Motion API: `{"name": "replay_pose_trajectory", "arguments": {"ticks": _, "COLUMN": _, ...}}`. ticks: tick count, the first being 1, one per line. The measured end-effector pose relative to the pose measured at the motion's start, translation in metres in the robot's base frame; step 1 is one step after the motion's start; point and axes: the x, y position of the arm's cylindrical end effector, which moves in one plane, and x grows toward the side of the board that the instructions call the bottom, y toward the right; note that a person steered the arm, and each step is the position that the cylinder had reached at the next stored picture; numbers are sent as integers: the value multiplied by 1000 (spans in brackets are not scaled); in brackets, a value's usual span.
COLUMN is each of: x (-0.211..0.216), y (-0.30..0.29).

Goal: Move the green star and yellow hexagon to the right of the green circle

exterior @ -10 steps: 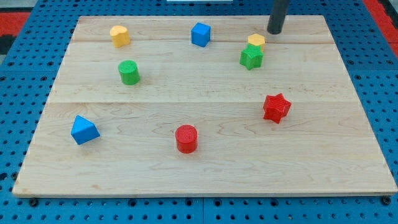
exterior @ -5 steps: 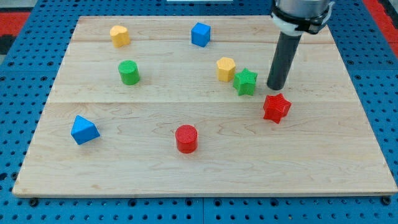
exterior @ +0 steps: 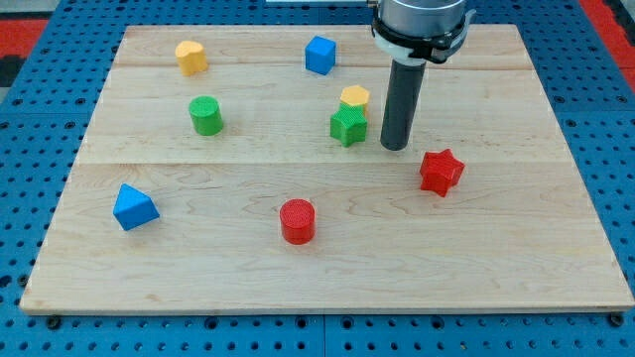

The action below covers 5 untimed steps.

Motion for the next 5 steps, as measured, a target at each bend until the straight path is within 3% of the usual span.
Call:
{"name": "replay_pose_trajectory", "arguments": {"ticks": 1, "x": -23, "y": -8}}
{"name": "replay_pose_trajectory", "arguments": {"ticks": 3, "x": -21, "y": -109}}
{"name": "replay_pose_trajectory", "arguments": {"ticks": 5, "x": -34, "y": 34}}
